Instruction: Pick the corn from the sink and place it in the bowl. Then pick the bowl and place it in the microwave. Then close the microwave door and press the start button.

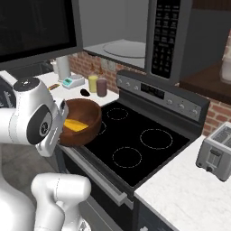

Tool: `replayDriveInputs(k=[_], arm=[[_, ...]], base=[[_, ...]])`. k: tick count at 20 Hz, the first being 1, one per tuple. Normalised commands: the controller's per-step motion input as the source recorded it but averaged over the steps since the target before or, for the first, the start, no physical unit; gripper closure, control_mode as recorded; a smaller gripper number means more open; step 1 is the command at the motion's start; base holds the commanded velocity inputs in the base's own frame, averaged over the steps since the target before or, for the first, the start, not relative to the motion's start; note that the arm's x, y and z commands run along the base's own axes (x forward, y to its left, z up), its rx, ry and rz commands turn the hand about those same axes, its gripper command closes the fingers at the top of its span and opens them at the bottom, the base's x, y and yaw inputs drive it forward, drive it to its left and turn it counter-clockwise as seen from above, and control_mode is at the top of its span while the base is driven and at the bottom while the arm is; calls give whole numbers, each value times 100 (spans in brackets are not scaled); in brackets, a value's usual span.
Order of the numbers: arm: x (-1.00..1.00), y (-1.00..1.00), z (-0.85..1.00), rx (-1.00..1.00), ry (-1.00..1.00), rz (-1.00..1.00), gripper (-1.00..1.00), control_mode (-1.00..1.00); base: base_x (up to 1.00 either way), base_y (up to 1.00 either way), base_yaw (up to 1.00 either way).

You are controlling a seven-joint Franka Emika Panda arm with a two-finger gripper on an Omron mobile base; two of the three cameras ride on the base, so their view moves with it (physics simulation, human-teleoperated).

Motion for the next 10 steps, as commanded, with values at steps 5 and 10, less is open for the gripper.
replayDriveInputs(k=[5, 10], arm=[[0, 0, 0, 0, 0, 0, 100, 100], [0, 0, 0, 0, 0, 0, 100, 100]], base=[[0, 1, 6], [0, 3, 0]])
